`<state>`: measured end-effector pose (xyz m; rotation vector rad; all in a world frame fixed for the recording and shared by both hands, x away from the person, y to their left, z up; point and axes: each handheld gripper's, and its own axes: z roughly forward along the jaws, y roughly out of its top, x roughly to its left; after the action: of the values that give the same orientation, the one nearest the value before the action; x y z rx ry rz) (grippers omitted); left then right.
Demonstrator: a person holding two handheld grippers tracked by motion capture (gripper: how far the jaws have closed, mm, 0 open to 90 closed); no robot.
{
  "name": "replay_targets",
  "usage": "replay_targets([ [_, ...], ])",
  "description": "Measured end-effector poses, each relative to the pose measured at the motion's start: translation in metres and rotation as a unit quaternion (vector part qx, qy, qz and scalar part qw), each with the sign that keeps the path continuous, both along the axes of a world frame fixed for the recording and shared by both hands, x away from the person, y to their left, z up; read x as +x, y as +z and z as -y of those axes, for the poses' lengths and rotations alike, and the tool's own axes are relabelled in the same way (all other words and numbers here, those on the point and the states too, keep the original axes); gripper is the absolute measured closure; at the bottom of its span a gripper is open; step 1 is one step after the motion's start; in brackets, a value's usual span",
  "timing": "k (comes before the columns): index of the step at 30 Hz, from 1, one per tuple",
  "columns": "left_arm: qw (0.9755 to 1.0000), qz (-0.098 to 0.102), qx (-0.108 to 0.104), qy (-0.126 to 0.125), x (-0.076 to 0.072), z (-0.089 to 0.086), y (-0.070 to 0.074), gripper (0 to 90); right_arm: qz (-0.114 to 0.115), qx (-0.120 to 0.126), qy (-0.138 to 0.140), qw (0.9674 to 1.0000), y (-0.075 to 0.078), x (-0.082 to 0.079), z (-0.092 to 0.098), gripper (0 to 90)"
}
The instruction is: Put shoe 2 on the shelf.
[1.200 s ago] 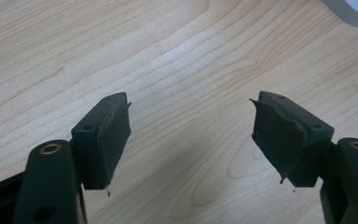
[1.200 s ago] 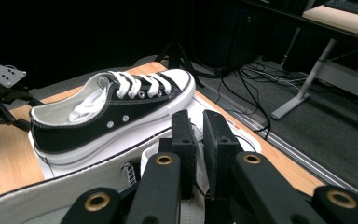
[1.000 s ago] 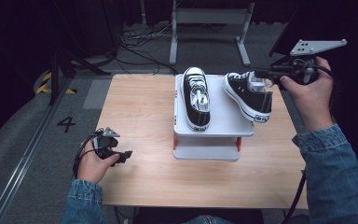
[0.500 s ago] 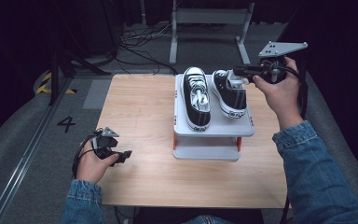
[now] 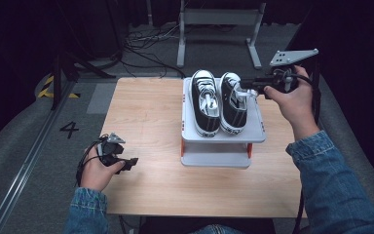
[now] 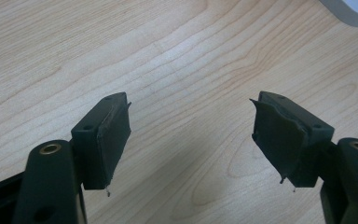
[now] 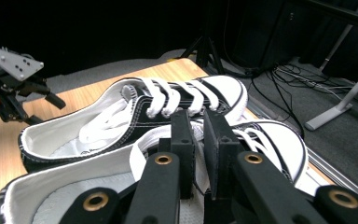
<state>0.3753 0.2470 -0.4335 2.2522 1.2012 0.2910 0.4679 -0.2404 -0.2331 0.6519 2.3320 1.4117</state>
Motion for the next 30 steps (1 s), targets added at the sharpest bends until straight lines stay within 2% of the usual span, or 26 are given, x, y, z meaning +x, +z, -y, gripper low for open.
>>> replay_targets([
  [1, 1.0000, -0.002, 0.001, -0.001, 0.000, 0.000, 0.000, 27.5, -0.005, 0.006, 0.003, 1.0000, -0.001, 0.001, 0.002, 83.1],
  [4, 1.0000, 0.000, 0.001, -0.002, 0.001, 0.001, -0.001, 27.6, -0.009, 0.006, 0.012, 0.9999, -0.004, 0.002, 0.000, 83.1],
  [11, 1.0000, -0.002, -0.003, -0.002, 0.001, 0.000, -0.001, 27.5, 0.000, -0.021, 0.016, 0.9997, -0.010, 0.001, -0.021, 82.9],
  [14, 1.0000, -0.002, -0.002, -0.003, 0.001, -0.001, -0.001, 27.5, 0.000, -0.023, 0.011, 0.9997, -0.010, 0.000, -0.021, 82.4],
  [17, 1.0000, 0.000, -0.002, -0.002, 0.001, -0.001, 0.000, 27.5, -0.011, -0.016, 0.011, 0.9998, -0.011, 0.001, -0.018, 81.1],
  [18, 1.0000, 0.001, -0.004, 0.001, 0.000, -0.001, 0.000, 27.5, -0.033, -0.003, 0.014, 0.9994, -0.012, 0.002, -0.014, 70.6],
  [21, 1.0000, 0.000, -0.005, -0.001, 0.001, -0.001, 0.001, 27.5, -0.034, 0.019, 0.003, 0.9992, -0.011, 0.001, -0.006, 58.9],
  [23, 1.0000, 0.002, -0.004, 0.001, 0.001, -0.002, 0.001, 27.5, -0.035, 0.028, 0.001, 0.9990, -0.010, -0.001, -0.003, 56.6],
  [24, 1.0000, 0.003, -0.003, 0.001, 0.001, -0.002, 0.001, 27.5, -0.029, 0.043, -0.007, 0.9986, -0.006, -0.004, 0.007, 51.7],
  [28, 1.0000, 0.002, -0.004, 0.004, 0.000, -0.003, 0.001, 27.4, -0.019, 0.053, -0.021, 0.9982, 0.000, -0.013, 0.027, 47.8],
  [30, 1.0000, 0.004, -0.001, 0.002, 0.001, -0.004, 0.002, 27.2, -0.018, 0.049, -0.026, 0.9983, 0.002, -0.018, 0.037, 45.3],
])
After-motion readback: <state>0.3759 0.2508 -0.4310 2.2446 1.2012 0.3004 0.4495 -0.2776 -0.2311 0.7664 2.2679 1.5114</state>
